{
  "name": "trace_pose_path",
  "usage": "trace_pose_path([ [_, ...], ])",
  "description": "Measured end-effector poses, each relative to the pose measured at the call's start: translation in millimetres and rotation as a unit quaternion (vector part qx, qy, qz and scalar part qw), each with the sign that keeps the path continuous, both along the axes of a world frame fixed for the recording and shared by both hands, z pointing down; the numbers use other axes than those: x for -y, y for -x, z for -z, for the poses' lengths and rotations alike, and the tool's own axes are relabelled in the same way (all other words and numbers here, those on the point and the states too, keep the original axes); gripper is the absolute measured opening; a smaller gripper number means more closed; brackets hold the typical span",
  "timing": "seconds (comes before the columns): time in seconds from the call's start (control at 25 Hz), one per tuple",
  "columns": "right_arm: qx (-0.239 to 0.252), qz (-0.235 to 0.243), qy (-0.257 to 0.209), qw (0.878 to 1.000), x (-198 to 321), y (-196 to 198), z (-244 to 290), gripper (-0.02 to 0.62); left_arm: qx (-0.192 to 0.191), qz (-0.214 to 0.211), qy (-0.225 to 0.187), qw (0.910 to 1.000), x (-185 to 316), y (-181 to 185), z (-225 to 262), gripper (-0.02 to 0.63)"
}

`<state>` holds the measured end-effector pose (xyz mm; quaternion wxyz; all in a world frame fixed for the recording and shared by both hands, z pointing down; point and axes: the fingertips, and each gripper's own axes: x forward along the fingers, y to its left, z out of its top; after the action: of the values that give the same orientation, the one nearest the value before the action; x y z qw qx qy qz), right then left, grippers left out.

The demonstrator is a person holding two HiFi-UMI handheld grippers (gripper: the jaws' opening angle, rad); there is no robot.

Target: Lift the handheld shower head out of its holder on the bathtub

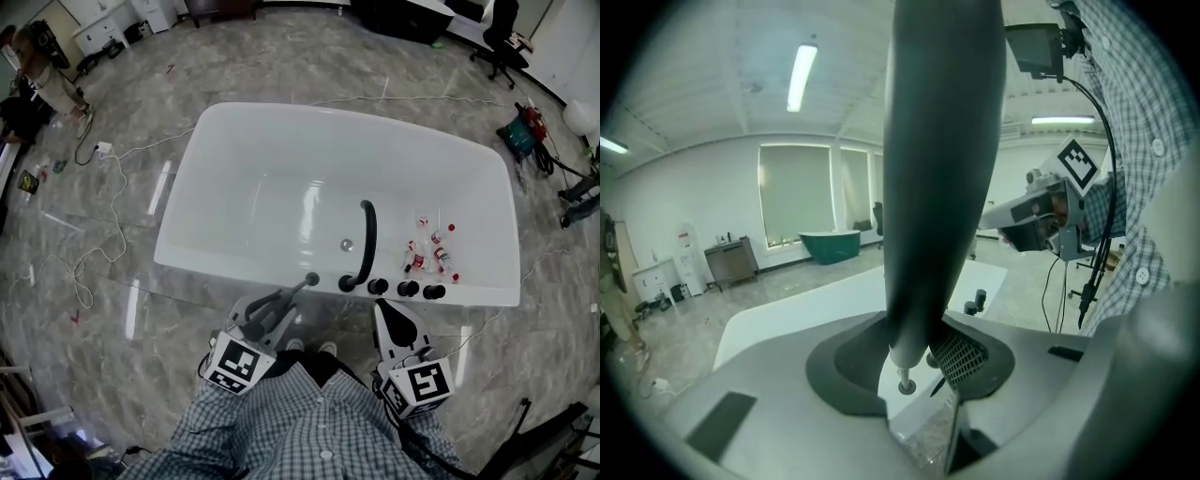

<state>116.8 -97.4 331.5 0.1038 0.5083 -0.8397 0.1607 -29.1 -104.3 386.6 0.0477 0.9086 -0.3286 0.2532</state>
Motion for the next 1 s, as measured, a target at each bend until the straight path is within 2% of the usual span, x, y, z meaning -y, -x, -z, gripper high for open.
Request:
trace_pose_path([
  [1.0, -0.014, 0.019, -0.045, 0.999, 26.6, 13.3, 33.3, 0.018, -0.068, 0.048, -0.063, 0.9945, 43.0, 18.0, 100.5, 0.140],
])
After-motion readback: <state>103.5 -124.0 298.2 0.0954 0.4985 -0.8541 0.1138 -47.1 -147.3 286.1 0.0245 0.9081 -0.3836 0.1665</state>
